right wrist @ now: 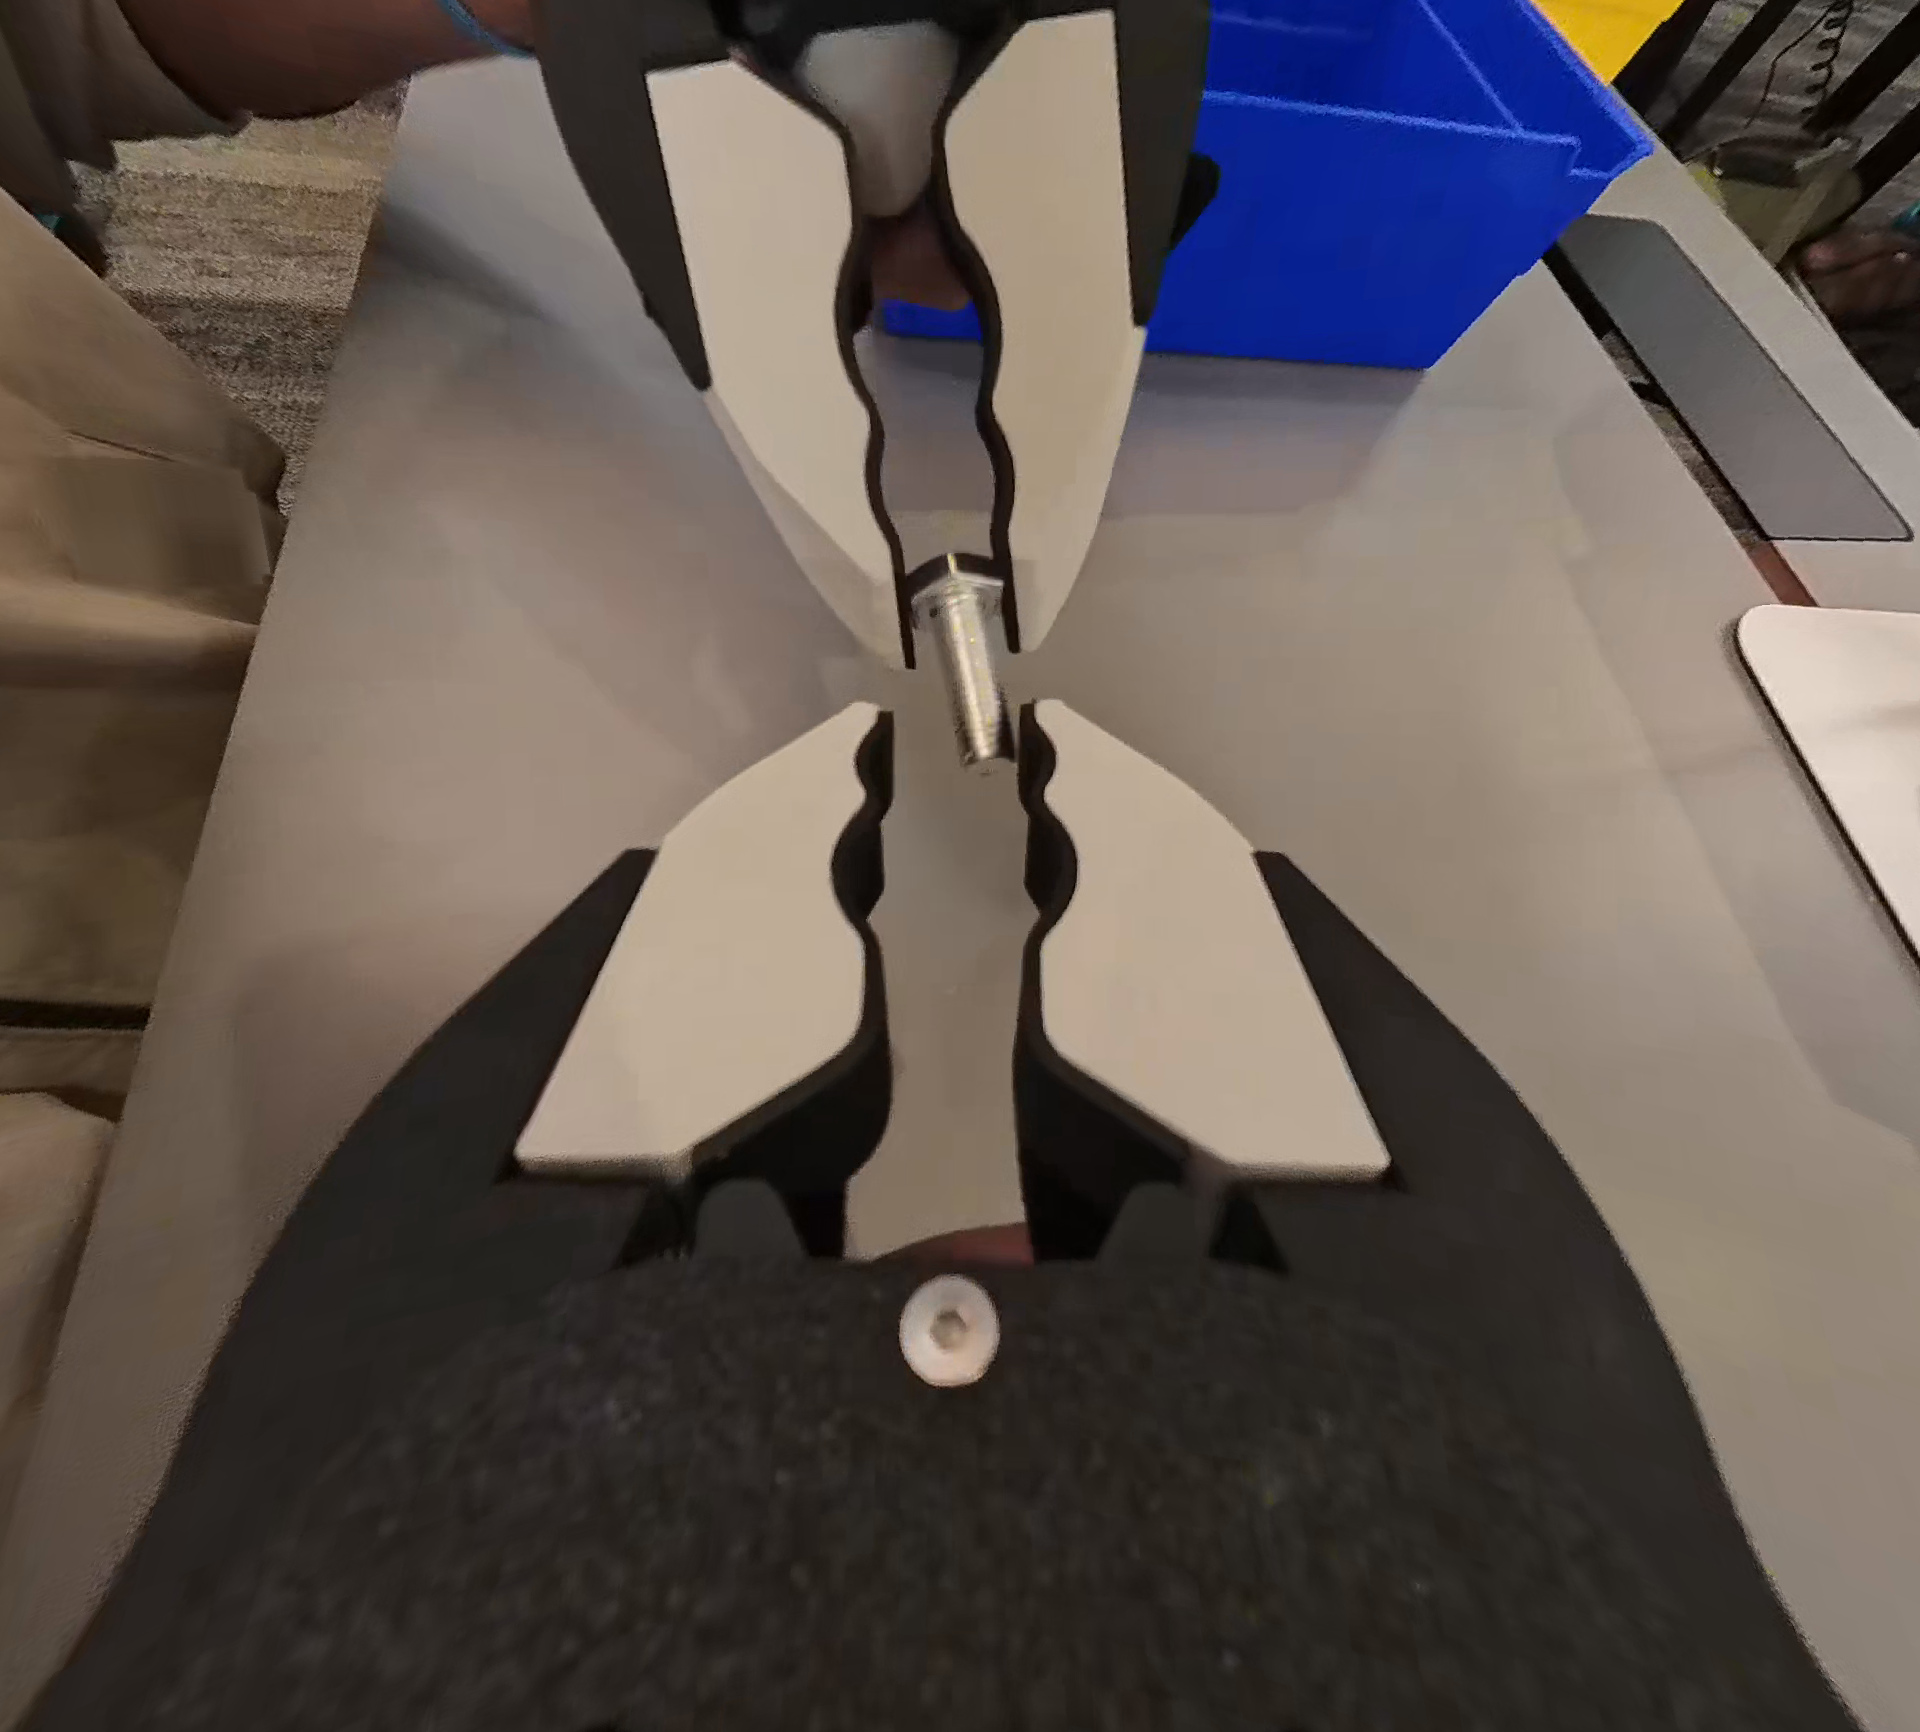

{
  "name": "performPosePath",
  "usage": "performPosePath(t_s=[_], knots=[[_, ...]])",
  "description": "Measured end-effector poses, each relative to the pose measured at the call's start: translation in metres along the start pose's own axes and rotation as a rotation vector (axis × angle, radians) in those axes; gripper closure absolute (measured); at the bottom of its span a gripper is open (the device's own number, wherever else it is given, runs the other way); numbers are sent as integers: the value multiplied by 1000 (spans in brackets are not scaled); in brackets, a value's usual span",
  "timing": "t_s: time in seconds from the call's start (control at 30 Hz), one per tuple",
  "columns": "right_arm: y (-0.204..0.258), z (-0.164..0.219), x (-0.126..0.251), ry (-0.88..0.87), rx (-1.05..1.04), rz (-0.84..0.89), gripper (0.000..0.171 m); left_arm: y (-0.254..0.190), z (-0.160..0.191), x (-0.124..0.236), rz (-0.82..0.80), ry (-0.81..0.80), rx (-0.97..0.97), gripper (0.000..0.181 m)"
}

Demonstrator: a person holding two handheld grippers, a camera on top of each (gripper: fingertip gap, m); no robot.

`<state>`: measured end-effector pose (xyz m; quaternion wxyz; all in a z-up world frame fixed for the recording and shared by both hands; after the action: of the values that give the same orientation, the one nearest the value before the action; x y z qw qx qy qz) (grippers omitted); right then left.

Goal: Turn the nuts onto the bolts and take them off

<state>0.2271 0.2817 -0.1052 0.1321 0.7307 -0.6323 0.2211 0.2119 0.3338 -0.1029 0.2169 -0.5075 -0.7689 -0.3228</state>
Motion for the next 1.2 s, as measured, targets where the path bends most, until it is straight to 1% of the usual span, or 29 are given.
performPosePath(t_s=[0.1, 0.13, 0.17, 0.27, 0.57, 0.67, 0.77, 0.87, 0.9, 1.0, 1.1, 1.13, 1.2], knots=[[1, 5, -3, 36, 17, 7, 151, -3, -1, -5, 27, 35, -17, 164], [1, 7, -4, 50, 29, 12, 159, -4, -1, -6, 44, 43, -20, 164], [1, 9, -4, 68, 43, 17, 160, -5, -1, -8, 47, 51, -28, 164], [1, 10, -4, 84, 57, 18, 161, -5, -1, -9, 42, 58, -31, 164], [-1, 9, -1, 33, 38, 16, 161, -2, -5, -8, 6, 13, 10, 163], [-6, 8, 1, 18, 21, 40, 161, 4, -6, -6, -53, -20, 46, 163], [-16, 11, 7, 0, -14, 91, 161, 14, -2, 1, -175, -66, 100, 152], [-28, 15, 15, -37, -99, 170, 161, 26, 6, 9, -317, -154, 234, 147], [-32, 17, 16, -47, -134, 201, 161, 30, 11, 12, -373, -177, 287, 144], [-45, 27, 19, -77, -247, 346, 161, 42, 34, 25, -612, -237, 453, 138], [-53, 36, 20, -139, -388, 485, 161, 44, 61, 40, -846, -293, 622, 138], [-54, 39, 20, -159, -432, 519, 161, 43, 68, 45, -905, -311, 675, 138], [-56, 46, 20, -187, -485, 591, 161, 38, 79, 51, -976, -348, 759, 138]])
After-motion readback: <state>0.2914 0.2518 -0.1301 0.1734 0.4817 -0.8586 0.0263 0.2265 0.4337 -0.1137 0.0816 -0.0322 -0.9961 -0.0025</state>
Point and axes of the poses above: each gripper's, where its closed fingertips meet, x back along the fingers, z out of its underside, y = z × x across the jaws, the point moved 3 cm from there along x, back along the fingers, and after that the axes turned 5 degrees about -x, right-handed, at the moved point
